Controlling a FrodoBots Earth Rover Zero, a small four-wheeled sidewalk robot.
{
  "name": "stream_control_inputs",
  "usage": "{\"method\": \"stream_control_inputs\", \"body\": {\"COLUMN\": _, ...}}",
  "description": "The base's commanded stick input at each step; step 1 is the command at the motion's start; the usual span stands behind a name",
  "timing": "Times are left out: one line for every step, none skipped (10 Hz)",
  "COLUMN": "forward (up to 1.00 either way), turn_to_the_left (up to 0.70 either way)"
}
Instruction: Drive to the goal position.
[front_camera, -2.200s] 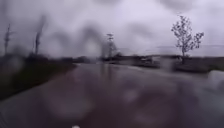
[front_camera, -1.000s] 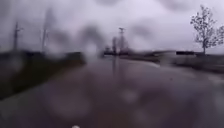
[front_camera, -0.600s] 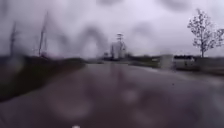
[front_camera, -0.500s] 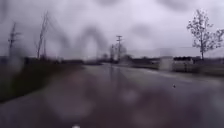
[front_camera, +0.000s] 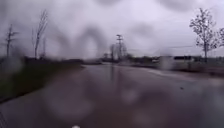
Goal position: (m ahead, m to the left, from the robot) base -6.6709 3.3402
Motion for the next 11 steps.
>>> {"method": "stream_control_inputs", "body": {"forward": 0.70, "turn_to_the_left": 0.00}}
{"method": "stream_control_inputs", "body": {"forward": 0.70, "turn_to_the_left": 0.00}}
{"method": "stream_control_inputs", "body": {"forward": 0.70, "turn_to_the_left": 0.00}}
{"method": "stream_control_inputs", "body": {"forward": 0.70, "turn_to_the_left": 0.00}}
{"method": "stream_control_inputs", "body": {"forward": 0.70, "turn_to_the_left": 0.00}}
{"method": "stream_control_inputs", "body": {"forward": 0.70, "turn_to_the_left": 0.00}}
{"method": "stream_control_inputs", "body": {"forward": 0.70, "turn_to_the_left": 0.00}}
{"method": "stream_control_inputs", "body": {"forward": 0.70, "turn_to_the_left": 0.00}}
{"method": "stream_control_inputs", "body": {"forward": 0.70, "turn_to_the_left": 0.00}}
{"method": "stream_control_inputs", "body": {"forward": 0.70, "turn_to_the_left": 0.00}}
{"method": "stream_control_inputs", "body": {"forward": 0.70, "turn_to_the_left": 0.00}}
